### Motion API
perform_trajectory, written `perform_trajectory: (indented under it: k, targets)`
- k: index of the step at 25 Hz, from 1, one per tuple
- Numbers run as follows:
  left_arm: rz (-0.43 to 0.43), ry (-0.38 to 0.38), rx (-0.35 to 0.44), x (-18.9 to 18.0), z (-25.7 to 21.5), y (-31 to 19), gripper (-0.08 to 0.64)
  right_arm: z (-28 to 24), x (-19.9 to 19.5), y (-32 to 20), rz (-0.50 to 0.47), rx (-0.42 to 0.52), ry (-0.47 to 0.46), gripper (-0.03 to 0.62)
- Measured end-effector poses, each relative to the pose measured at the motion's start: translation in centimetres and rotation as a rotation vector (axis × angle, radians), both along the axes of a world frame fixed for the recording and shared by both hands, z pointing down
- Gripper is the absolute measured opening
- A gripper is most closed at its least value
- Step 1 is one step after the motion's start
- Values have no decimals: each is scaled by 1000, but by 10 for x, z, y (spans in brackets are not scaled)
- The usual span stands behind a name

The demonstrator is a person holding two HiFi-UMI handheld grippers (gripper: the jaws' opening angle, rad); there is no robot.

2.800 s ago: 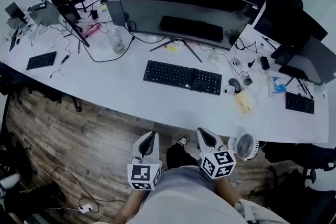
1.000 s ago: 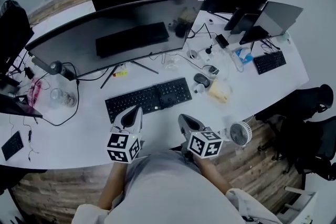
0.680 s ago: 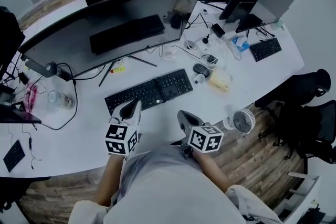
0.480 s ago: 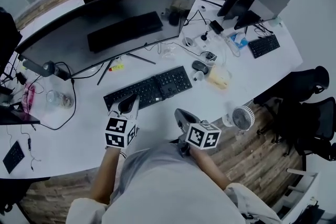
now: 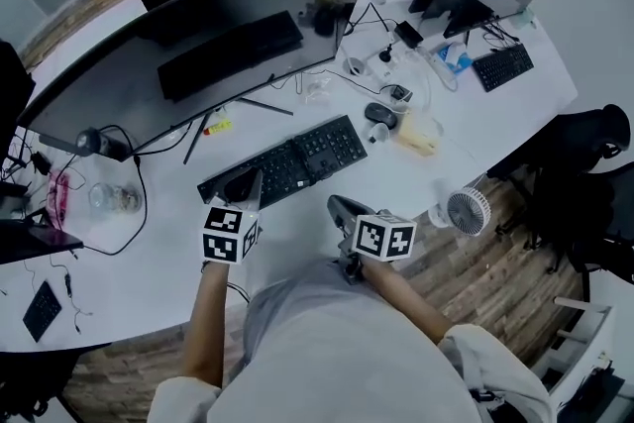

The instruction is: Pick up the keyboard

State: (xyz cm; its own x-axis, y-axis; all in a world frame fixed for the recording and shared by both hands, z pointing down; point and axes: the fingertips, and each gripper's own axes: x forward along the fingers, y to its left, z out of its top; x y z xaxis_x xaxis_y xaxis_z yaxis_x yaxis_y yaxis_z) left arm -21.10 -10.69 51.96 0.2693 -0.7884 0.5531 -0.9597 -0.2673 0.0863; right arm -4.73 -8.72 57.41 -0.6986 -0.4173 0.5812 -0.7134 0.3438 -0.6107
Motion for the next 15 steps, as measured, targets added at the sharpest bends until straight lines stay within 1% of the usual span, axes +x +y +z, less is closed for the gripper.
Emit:
perform_trajectory:
  k: [5, 10, 13, 15]
  targets:
    - [-1, -19, -58, -5, 19, -10, 0, 15, -3, -1, 0, -50, 18, 0]
    - [38, -45, -111, -1, 37, -27, 0, 33, -6, -2, -3, -127, -11, 0]
    - [64, -58, -145, 1, 48, -35, 0, 46, -6, -2, -14, -151, 8, 0]
    - [85, -62, -164, 3, 54, -39, 0, 46, -12, -3, -23, -168, -9, 0]
